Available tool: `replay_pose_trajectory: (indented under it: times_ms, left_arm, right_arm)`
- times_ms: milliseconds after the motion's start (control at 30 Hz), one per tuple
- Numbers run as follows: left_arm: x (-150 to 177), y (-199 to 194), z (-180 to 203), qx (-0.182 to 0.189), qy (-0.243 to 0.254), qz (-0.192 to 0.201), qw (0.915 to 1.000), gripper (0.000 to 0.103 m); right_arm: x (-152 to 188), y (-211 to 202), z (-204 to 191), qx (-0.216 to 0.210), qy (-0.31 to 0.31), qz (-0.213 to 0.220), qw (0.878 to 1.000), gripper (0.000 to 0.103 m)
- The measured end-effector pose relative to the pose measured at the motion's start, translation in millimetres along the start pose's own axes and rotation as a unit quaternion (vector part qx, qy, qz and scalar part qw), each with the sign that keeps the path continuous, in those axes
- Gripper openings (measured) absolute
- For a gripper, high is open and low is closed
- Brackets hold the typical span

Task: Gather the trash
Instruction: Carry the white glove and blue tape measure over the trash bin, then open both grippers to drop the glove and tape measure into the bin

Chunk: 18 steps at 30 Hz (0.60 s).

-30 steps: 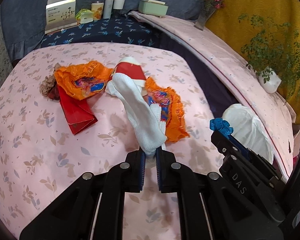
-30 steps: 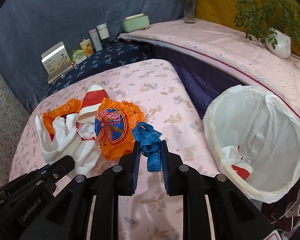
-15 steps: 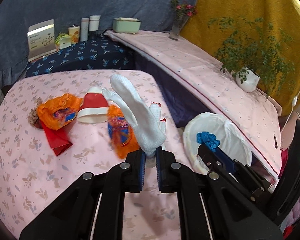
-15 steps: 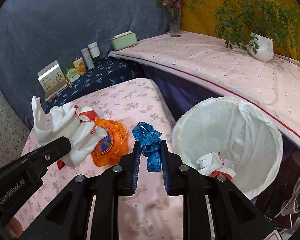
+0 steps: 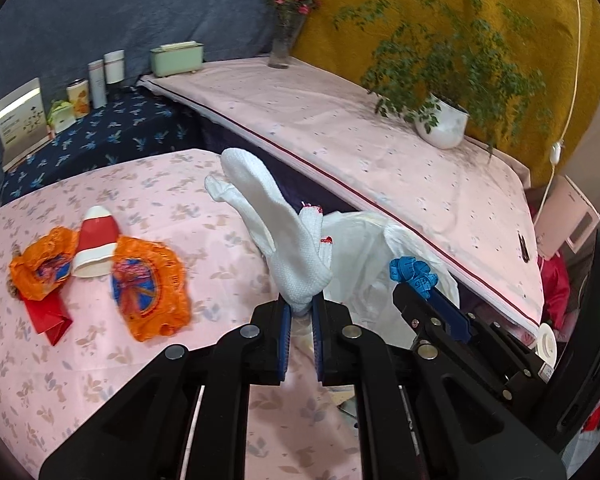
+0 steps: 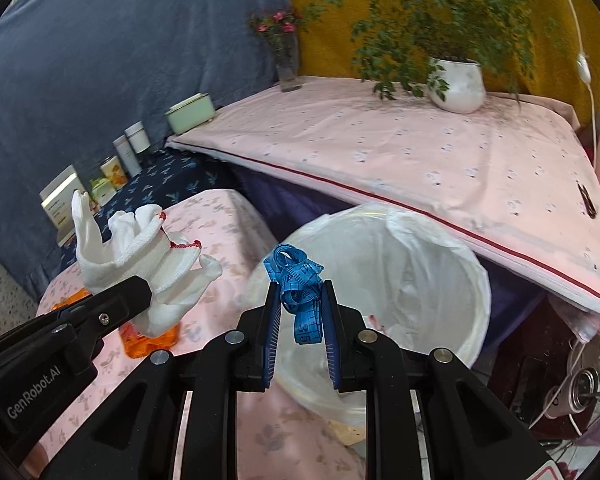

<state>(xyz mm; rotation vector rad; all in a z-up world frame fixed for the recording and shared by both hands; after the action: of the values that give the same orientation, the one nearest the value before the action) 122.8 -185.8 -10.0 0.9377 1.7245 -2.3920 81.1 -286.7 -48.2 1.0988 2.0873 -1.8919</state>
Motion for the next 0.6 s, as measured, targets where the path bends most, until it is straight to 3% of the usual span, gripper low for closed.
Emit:
replay_pose_trajectory:
  times_ms: [333, 500, 600]
  left_arm:
    - [-6.3, 33.1, 34.4, 0.035, 0.034, -0.037, 0.9981, 0.009]
    - [-9.4, 42.0, 42.1, 0.040, 0.047, -0.034, 0.9975, 0.011]
    - [-12.3, 47.5, 41.2, 0.036, 0.043, -0.036, 0.9978, 0.023]
  right_arm:
    - [-1.5, 14.3, 50.9, 0.024, 0.041, -0.010, 0.999, 0.019]
    - [-0.5, 21.3, 60.2, 0.031, 0.048, -0.017, 0.998, 0.020]
    - [-1.8, 23.3, 62.3, 0.033, 0.050, -0.016, 0.998, 0.024]
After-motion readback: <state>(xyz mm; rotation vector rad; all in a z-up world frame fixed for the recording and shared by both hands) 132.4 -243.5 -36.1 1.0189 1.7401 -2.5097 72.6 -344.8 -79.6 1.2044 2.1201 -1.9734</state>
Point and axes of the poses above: each gripper's, at about its wrist camera, not at the fingertips, and y roughly the way its jaws point, z to its right, x to its underside, the point moved 7 cm from there along y, roughly the way its jaws point, and after that the axes turned 14 degrees about -z, right-handed, at the moved point
